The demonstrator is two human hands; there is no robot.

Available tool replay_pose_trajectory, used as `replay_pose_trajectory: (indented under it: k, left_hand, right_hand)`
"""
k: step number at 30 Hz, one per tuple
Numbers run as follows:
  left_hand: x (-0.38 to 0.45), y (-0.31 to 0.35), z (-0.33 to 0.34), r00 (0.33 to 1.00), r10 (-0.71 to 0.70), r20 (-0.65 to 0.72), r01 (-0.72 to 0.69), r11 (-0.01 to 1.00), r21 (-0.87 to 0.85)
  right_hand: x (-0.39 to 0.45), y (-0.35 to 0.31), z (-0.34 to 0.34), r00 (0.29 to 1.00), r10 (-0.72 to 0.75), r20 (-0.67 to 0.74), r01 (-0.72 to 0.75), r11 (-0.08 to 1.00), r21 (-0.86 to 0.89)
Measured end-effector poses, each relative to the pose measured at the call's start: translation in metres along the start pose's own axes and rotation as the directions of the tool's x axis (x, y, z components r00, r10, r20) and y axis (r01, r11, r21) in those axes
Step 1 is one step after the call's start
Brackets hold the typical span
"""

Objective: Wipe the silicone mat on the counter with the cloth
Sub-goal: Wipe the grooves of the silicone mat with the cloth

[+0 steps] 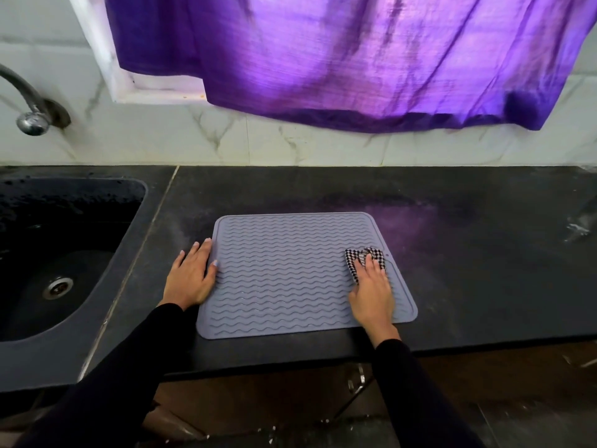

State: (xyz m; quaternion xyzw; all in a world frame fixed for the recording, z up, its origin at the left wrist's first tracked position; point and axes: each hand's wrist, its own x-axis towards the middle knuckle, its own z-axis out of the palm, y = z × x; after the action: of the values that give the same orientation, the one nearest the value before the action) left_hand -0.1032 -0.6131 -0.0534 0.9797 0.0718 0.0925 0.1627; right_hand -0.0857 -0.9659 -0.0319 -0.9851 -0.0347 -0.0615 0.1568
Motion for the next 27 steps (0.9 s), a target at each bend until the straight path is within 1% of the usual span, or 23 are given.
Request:
replay_pose_trajectory:
  k: [3,5,7,8,9,10,11,12,13,14,15,16,17,18,19,20,21,22,24,25,26,27]
  left_hand:
    - [0.002,-0.002,0.0,1.0,0.007,-0.007,-0.007,1.0,0.002]
    - [0.003,-0.002,0.001,1.0,-0.004,-0.017,0.004,1.0,-0.007]
    - [0.002,-0.001,0.001,1.0,-0.004,-0.026,0.004,1.0,-0.011]
    - [0.002,0.0,0.0,1.0,-0.005,-0.026,0.005,1.0,-0.011]
    - [0.002,0.0,-0.001,1.0,-0.007,-0.021,0.006,1.0,-0.016]
    - [0.002,0.001,-0.002,1.0,-0.011,-0.013,0.011,1.0,-0.025]
    - [0.002,0.001,-0.003,1.0,-0.014,-0.009,0.014,0.999,-0.035]
    - [0.002,0.001,-0.004,1.0,-0.02,-0.009,0.02,0.999,-0.05]
    - [0.003,0.002,-0.005,0.999,-0.027,-0.021,0.025,0.997,-0.075]
    - [0.004,0.004,-0.008,0.998,-0.04,-0.044,0.035,0.994,-0.103]
    - [0.007,0.007,-0.01,0.995,-0.054,-0.08,0.044,0.992,-0.122]
    - [0.01,0.01,-0.012,0.992,-0.069,-0.109,0.054,0.99,-0.132]
    - [0.014,0.013,-0.013,0.989,-0.08,-0.128,0.062,0.989,-0.136]
    - [0.018,0.015,-0.014,0.988,-0.089,-0.126,0.073,0.989,-0.132]
    - [0.024,0.015,-0.011,0.99,-0.097,-0.102,0.086,0.99,-0.112]
    - [0.028,0.014,-0.008,0.992,-0.11,-0.057,0.106,0.991,-0.076]
    - [0.032,0.012,-0.005,0.992,-0.128,-0.006,0.128,0.991,-0.034]
    - [0.035,0.01,-0.001,0.989,-0.145,0.026,0.145,0.989,0.007]
    - [0.038,0.008,0.005,0.986,-0.162,0.043,0.159,0.986,0.057]
    - [0.039,0.009,0.006,0.984,-0.176,0.031,0.174,0.983,0.059]
    - [0.04,0.012,0.007,0.981,-0.192,0.001,0.192,0.98,0.05]
    - [0.039,0.019,0.007,0.98,-0.184,-0.07,0.187,0.982,0.034]
  right_hand:
    - [0.004,0.004,-0.001,0.999,0.017,-0.027,-0.014,0.994,0.104]
    - [0.004,0.005,-0.003,0.998,0.055,-0.041,-0.045,0.975,0.216]
    - [0.008,0.009,-0.006,0.988,0.145,-0.061,-0.113,0.923,0.369]
    - [0.012,0.011,-0.008,0.976,0.207,-0.059,-0.156,0.868,0.471]
    - [0.018,0.013,-0.01,0.959,0.282,-0.033,-0.205,0.769,0.605]
    - [0.024,0.014,-0.014,0.929,0.37,0.026,-0.258,0.595,0.761]
    - [0.03,0.013,-0.02,0.888,0.45,0.101,-0.288,0.372,0.882]
    - [0.038,0.013,-0.025,0.836,0.529,0.146,-0.287,0.193,0.938]
    - [0.044,0.014,-0.03,0.793,0.592,0.144,-0.271,0.13,0.954]
    - [0.048,0.013,-0.034,0.776,0.626,0.08,-0.272,0.218,0.937]
    - [0.05,0.011,-0.039,0.795,0.606,-0.01,-0.271,0.369,0.889]
    - [0.049,0.008,-0.043,0.835,0.542,-0.094,-0.262,0.541,0.799]
    - [0.048,0.004,-0.042,0.886,0.443,-0.139,-0.234,0.685,0.69]
    - [0.046,0.002,-0.037,0.937,0.32,-0.138,-0.188,0.797,0.574]
    - [0.044,0.002,-0.026,0.976,0.197,-0.096,-0.136,0.887,0.442]
    - [0.042,0.002,-0.016,0.996,0.085,-0.038,-0.071,0.959,0.276]
    - [0.041,0.003,-0.008,1.0,0.006,-0.003,-0.006,0.992,0.123]
    - [0.042,0.006,-0.002,0.999,-0.033,-0.002,0.033,0.998,0.045]
    - [0.043,0.007,0.001,0.999,-0.032,-0.021,0.033,0.998,0.046]
    - [0.044,0.008,0.001,0.999,-0.028,-0.023,0.029,0.998,0.053]
    - [0.043,0.008,0.001,0.999,-0.026,-0.025,0.027,0.998,0.05]
    - [0.042,0.008,0.001,0.999,-0.029,-0.03,0.03,0.999,0.039]
